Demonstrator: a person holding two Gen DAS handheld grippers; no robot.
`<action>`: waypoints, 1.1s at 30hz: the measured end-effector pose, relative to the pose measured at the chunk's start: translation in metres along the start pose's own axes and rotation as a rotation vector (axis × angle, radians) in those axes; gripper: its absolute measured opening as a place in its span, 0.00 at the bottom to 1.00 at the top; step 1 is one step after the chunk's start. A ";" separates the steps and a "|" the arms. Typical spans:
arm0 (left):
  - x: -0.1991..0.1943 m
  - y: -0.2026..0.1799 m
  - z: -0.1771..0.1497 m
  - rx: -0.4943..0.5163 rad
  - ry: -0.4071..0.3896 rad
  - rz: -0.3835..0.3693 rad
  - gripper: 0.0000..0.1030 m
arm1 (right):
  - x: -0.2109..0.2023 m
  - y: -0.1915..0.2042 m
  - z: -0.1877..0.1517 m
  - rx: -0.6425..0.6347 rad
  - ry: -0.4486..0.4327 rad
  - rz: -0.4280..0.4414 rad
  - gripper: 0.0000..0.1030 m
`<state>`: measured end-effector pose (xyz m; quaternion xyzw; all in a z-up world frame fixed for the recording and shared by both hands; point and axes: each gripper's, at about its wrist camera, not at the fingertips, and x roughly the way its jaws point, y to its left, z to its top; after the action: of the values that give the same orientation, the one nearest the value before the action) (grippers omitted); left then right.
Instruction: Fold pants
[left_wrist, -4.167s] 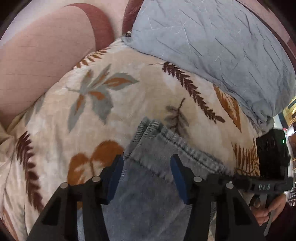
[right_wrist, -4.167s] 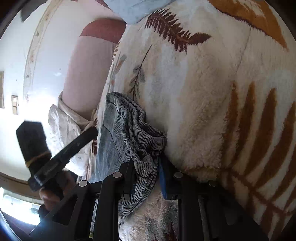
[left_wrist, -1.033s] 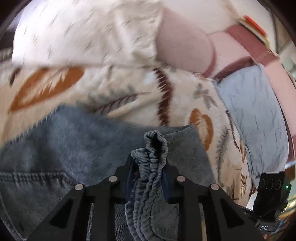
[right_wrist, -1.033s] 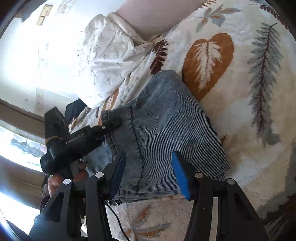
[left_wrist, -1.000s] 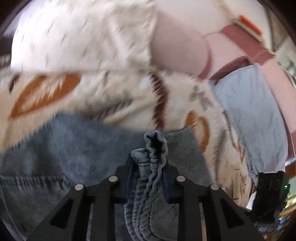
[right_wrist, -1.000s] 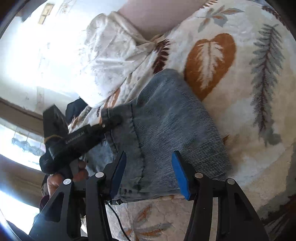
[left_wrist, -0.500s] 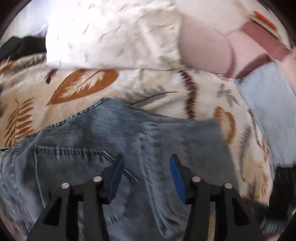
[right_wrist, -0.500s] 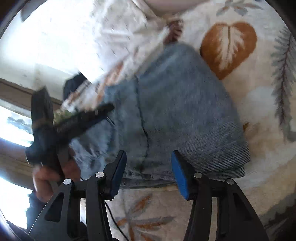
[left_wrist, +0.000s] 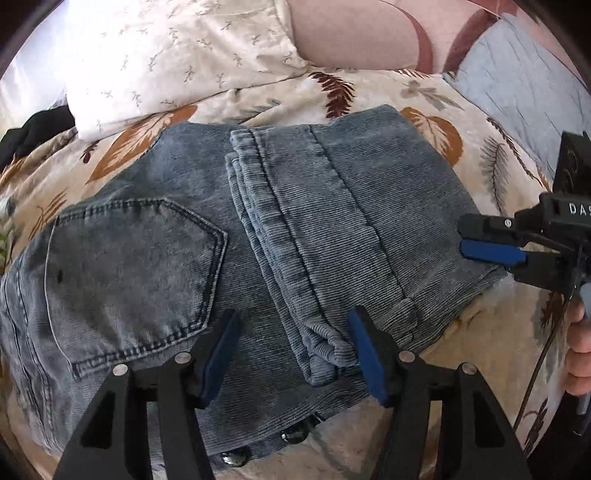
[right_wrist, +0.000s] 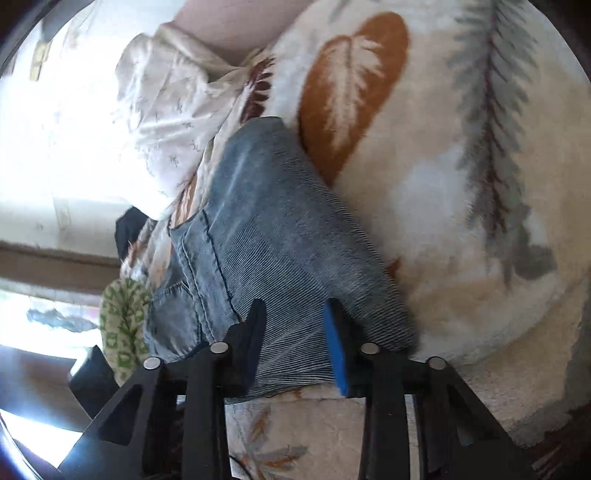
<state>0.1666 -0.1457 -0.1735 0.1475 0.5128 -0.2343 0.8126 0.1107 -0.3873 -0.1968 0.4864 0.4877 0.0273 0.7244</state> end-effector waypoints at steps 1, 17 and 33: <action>0.000 0.000 -0.001 -0.002 -0.008 0.004 0.63 | -0.001 -0.003 0.001 0.009 0.003 0.000 0.19; -0.097 0.079 -0.055 -0.259 -0.211 -0.024 0.63 | -0.017 0.031 -0.023 -0.182 -0.154 -0.180 0.11; -0.129 0.207 -0.167 -0.704 -0.305 0.252 0.78 | 0.039 0.182 -0.106 -0.596 -0.022 -0.024 0.22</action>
<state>0.1026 0.1392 -0.1293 -0.1146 0.4133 0.0377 0.9026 0.1327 -0.1992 -0.0955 0.2465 0.4562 0.1555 0.8408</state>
